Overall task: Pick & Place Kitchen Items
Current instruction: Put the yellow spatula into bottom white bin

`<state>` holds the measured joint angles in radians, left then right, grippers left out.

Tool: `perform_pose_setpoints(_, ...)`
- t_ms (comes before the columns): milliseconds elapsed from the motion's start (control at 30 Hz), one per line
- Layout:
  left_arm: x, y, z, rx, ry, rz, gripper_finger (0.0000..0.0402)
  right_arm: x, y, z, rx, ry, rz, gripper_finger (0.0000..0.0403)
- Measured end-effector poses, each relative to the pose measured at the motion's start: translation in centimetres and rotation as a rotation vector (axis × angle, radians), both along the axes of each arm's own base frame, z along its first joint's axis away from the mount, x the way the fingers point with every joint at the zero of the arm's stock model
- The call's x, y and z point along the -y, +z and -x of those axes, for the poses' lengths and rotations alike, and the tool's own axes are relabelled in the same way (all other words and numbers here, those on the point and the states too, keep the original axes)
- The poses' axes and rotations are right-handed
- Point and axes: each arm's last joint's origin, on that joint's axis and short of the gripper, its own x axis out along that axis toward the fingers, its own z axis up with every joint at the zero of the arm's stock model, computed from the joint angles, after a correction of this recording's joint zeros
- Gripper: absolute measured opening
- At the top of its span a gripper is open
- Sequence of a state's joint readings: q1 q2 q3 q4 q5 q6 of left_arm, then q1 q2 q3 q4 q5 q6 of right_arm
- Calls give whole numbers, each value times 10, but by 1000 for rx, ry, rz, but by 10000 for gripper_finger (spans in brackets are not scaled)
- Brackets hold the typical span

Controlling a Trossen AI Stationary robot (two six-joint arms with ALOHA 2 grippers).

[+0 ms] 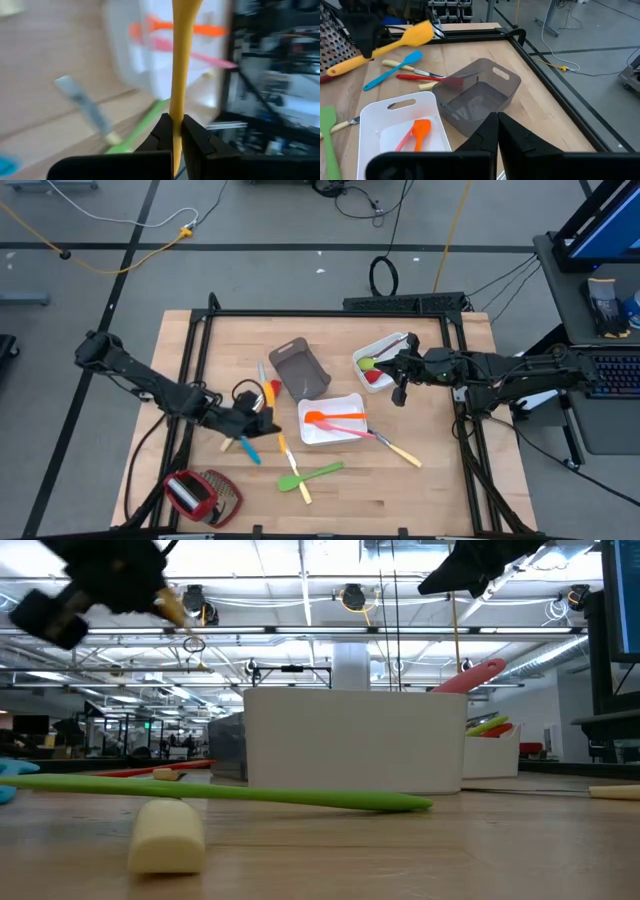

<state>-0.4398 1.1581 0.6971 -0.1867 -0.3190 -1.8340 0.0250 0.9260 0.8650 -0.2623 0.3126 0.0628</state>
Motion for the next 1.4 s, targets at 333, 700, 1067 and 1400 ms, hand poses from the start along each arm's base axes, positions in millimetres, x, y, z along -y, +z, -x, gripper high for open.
perform_pose_setpoints(333,-24,25,-22,283,29,-230,4,-4,-3,-7,1,136,-69,4)
perform_pose_setpoints(700,-62,48,-36,467,52,-515,4,-16,-17,-60,133,444,-280,15)
perform_pose_setpoints(1067,-79,46,-44,485,-78,-720,4,12,-26,-82,213,407,-359,129)
perform_pose_setpoints(1400,-90,43,-61,598,-125,-803,4,27,-40,-102,272,404,-588,202)
